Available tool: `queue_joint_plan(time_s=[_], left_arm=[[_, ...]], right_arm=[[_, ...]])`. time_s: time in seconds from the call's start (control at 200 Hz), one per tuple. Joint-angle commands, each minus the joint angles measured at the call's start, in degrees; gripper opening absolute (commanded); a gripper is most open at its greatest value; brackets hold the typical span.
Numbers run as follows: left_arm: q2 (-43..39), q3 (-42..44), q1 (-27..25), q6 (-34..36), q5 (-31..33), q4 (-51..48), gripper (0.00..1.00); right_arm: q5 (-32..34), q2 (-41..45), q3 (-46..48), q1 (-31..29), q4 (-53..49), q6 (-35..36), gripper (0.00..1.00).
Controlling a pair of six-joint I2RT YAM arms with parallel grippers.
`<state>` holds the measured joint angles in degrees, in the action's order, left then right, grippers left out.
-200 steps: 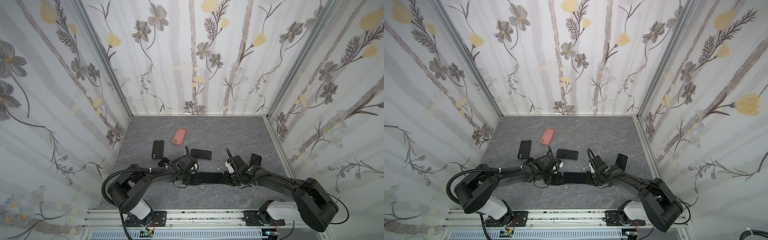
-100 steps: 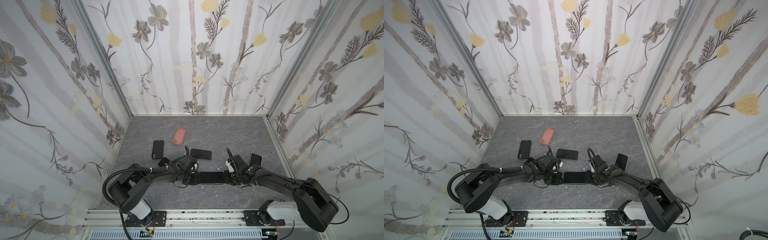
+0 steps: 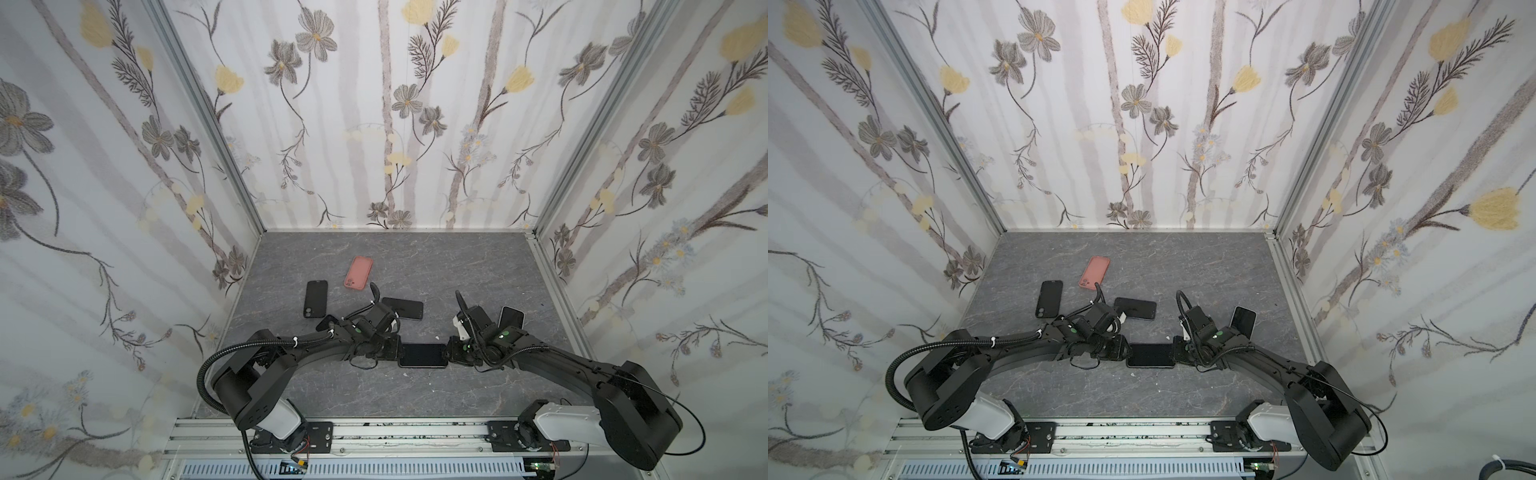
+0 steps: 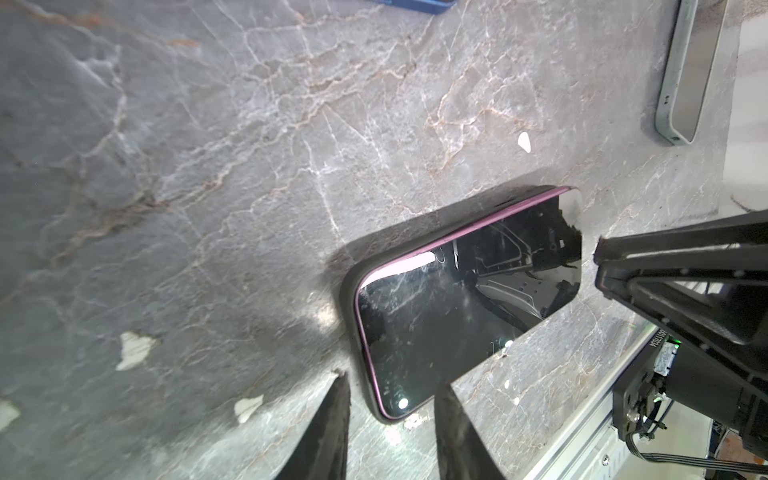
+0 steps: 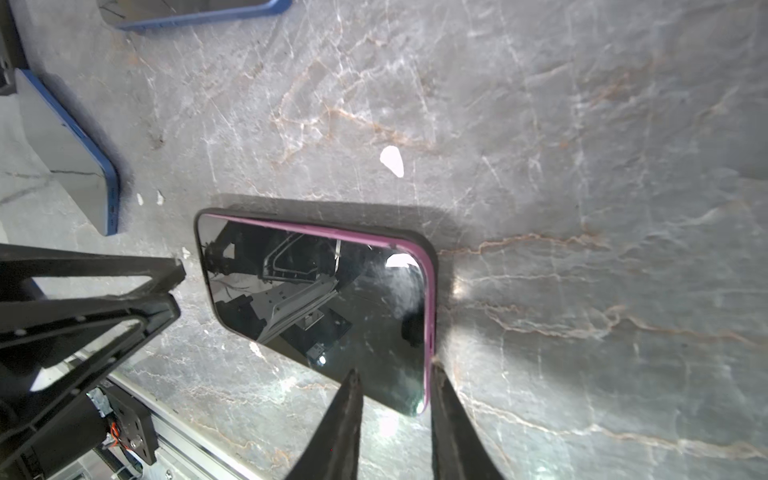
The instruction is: Put the phone into the phone case
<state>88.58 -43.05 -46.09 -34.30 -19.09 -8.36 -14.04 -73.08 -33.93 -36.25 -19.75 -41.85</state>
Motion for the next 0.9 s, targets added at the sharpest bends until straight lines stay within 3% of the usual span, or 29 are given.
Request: queue_joint_plan(time_s=[0.0,0.21,0.579,0.894], left_arm=[[1.60,-0.37,0.03,0.31,0.26,1.19,0.33],[2.83,0.85,0.03,-0.32,-1.13,2.80,0.28],[3.50,3.25,-0.32,-2.08,-3.66,5.05,0.26],[3.47,3.72,-0.32,-0.69,1.72,0.25,0.23]], right_arm=[[-0.31,-1.39,-0.26,-0.03,-0.77,1.06,0.25],[-2.34,-2.65,0.53,0.04,1.24,0.80,0.13],[-3.79,-4.88,2.98,-0.16,3.54,-0.07,0.09],[2.01,-3.09,-0.68,-0.30,-5.23,2.28,0.22]])
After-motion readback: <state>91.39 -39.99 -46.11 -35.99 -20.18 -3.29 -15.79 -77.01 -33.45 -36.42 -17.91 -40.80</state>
